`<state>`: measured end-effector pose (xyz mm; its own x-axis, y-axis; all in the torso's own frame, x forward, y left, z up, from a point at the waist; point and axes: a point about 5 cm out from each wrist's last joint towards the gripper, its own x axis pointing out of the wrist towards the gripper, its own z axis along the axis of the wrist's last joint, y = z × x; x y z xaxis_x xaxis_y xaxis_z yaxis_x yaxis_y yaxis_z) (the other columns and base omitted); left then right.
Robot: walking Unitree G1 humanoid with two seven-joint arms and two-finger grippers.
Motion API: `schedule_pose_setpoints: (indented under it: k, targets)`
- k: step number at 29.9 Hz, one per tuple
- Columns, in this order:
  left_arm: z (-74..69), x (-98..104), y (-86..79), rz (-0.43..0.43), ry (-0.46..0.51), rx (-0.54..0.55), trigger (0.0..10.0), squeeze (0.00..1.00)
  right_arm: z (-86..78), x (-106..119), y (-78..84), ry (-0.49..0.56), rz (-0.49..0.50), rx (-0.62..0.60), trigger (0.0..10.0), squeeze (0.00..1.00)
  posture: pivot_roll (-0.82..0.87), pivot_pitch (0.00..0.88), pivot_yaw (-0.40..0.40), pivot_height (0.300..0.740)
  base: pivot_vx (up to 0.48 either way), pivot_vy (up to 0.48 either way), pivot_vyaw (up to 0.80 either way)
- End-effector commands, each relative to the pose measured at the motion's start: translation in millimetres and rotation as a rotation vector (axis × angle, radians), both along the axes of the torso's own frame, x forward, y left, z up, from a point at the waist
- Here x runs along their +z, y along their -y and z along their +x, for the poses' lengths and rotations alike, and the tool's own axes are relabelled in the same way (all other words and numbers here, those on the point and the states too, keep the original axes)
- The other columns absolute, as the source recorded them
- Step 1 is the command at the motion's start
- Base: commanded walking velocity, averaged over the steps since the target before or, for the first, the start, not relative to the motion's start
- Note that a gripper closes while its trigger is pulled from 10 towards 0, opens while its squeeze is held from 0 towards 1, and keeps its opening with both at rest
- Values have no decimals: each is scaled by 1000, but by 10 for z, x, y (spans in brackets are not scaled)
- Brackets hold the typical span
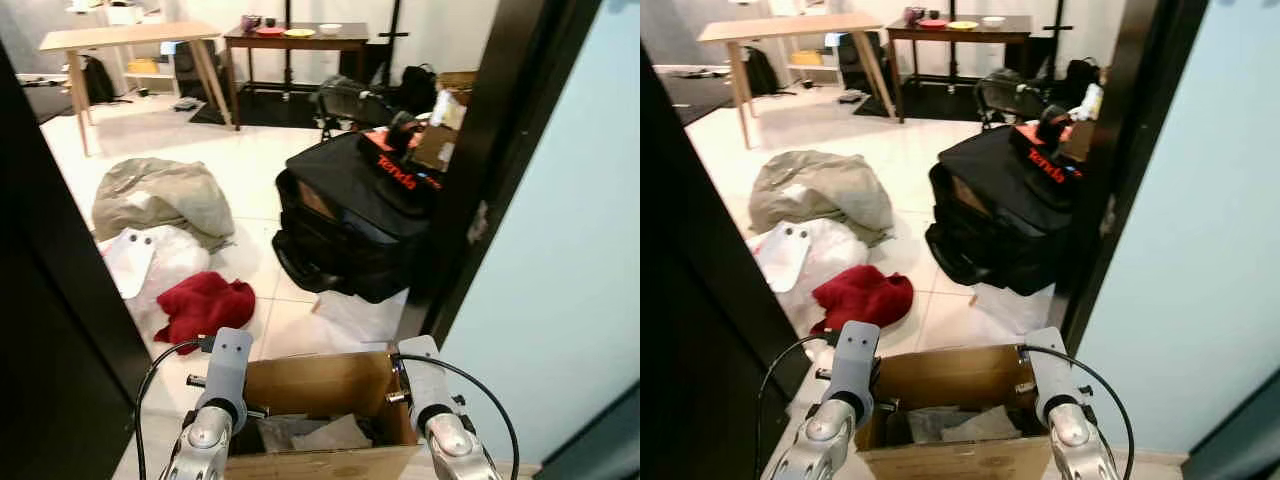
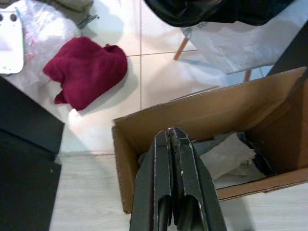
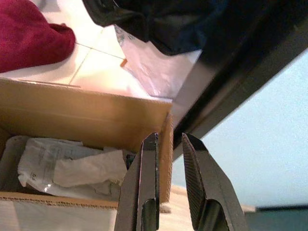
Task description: Clean up the room
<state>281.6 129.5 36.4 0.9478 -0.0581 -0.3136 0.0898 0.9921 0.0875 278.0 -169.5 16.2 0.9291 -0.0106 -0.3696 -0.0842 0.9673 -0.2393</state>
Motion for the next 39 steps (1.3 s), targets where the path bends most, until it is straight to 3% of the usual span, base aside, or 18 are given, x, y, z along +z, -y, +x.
schedule_pose_setpoints:
  k: [1, 9, 39]
  targets:
    - [-4, 1, -12, 5, -9, -5, 10000, 0, -18, -7, -52, -12, 19, 7, 10000, 0, -8, 72, 1, 740, 0, 0, 0]
    - [-8, 16, -13, 4, -2, -13, 10000, 0, -34, -14, -92, -20, 42, 7, 10000, 0, -3, 81, 3, 740, 0, 0, -106]
    - [-33, 57, 24, 1, 24, -53, 10000, 0, -117, -40, -117, -54, 66, -7, 10000, 0, -6, 79, 13, 740, 0, 0, -800]
